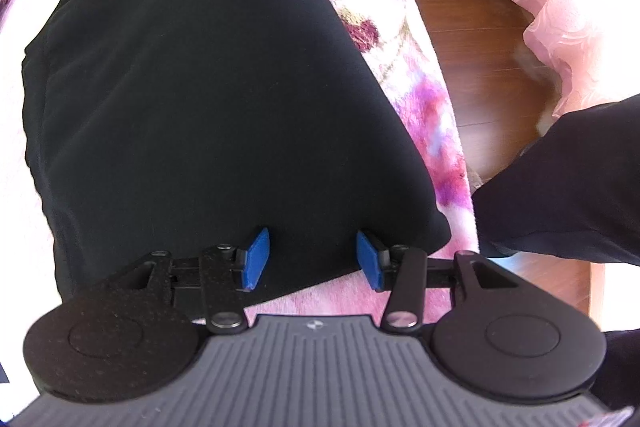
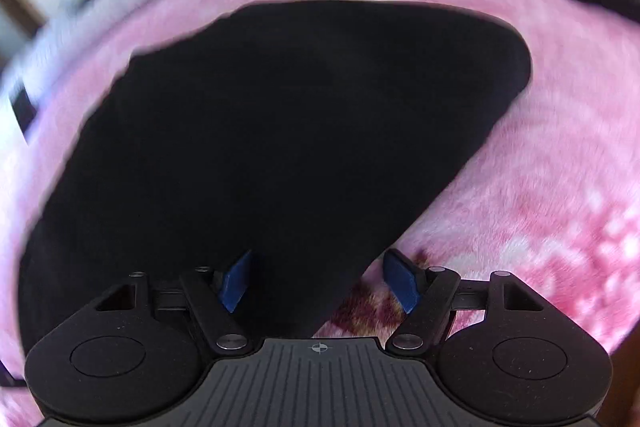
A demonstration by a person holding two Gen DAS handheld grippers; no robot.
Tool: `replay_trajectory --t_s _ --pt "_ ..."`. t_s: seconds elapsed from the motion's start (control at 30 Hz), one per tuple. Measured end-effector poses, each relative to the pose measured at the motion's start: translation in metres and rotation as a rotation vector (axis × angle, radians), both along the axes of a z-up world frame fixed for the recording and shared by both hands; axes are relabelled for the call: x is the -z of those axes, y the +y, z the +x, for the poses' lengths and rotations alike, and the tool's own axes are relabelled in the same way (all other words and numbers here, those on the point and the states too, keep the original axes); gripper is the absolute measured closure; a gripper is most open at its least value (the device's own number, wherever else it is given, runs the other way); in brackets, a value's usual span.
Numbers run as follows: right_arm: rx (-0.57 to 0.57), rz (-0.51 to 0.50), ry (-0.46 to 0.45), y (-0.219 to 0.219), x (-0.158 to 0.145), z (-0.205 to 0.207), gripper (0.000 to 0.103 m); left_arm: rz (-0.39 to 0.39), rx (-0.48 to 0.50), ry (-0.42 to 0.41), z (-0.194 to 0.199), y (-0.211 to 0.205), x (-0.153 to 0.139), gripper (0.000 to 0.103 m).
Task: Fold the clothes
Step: 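Move both open tools down to the edges of the folded jacket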
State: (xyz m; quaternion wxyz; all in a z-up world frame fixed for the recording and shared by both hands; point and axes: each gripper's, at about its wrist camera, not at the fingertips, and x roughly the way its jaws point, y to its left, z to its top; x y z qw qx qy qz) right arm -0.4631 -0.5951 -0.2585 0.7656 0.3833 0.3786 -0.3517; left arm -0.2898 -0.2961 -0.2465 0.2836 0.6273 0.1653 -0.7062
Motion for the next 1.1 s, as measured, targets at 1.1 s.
replay_trajectory --t_s 1.1 --pt "0.003 -0.213 0.037 -0.031 -0.032 -0.02 0.025 -0.08 -0.205 0.181 0.008 -0.045 -0.017 0.056"
